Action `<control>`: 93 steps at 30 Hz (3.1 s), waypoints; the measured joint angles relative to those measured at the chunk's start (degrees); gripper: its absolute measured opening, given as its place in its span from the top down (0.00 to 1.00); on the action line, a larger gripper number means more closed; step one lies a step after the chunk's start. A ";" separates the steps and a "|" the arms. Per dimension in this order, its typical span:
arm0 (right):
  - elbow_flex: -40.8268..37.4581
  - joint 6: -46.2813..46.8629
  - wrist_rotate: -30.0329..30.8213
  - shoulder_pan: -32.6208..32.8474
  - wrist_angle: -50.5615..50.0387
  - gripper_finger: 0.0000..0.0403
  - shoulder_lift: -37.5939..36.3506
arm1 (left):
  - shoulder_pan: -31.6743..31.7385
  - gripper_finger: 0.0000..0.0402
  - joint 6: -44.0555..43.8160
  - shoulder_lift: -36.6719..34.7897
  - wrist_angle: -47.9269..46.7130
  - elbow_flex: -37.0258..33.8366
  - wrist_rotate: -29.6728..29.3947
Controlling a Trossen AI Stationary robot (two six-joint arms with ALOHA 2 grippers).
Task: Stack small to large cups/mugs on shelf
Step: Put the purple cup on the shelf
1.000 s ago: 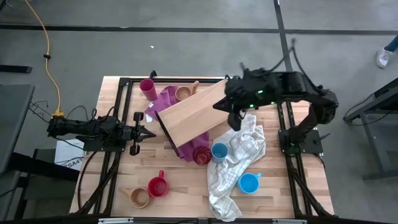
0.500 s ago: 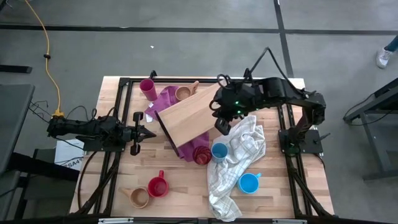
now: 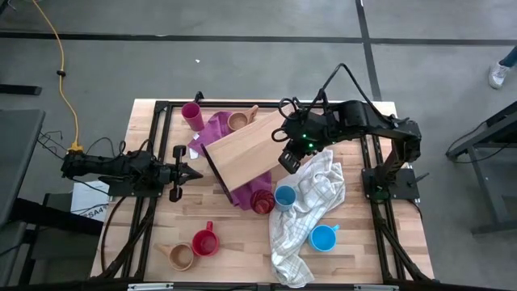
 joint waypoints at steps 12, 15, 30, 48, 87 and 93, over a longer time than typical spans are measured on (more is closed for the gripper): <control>0.00 3.59 0.04 -0.24 -5.81 1.00 0.00 | 0.00 1.00 0.00 0.00 0.00 0.00 0.00; 0.00 3.92 0.06 -0.24 -6.19 1.00 0.00 | 0.00 1.00 0.00 0.00 0.00 0.00 0.00; -7.02 1.24 -0.32 -1.92 -6.15 1.00 -0.22 | 0.00 1.00 -0.04 0.00 0.00 0.00 0.00; -21.23 -0.89 3.09 -5.65 3.53 1.00 -11.03 | 0.02 1.00 -0.04 0.00 0.00 0.02 0.00; -63.82 -2.12 6.86 -24.96 31.38 1.00 -45.97 | 0.02 1.00 -63.68 0.00 0.35 0.02 -1.11; -63.80 -6.27 5.34 -30.48 29.26 1.00 -45.90 | 0.00 1.00 -69.17 -0.02 0.39 0.02 -1.12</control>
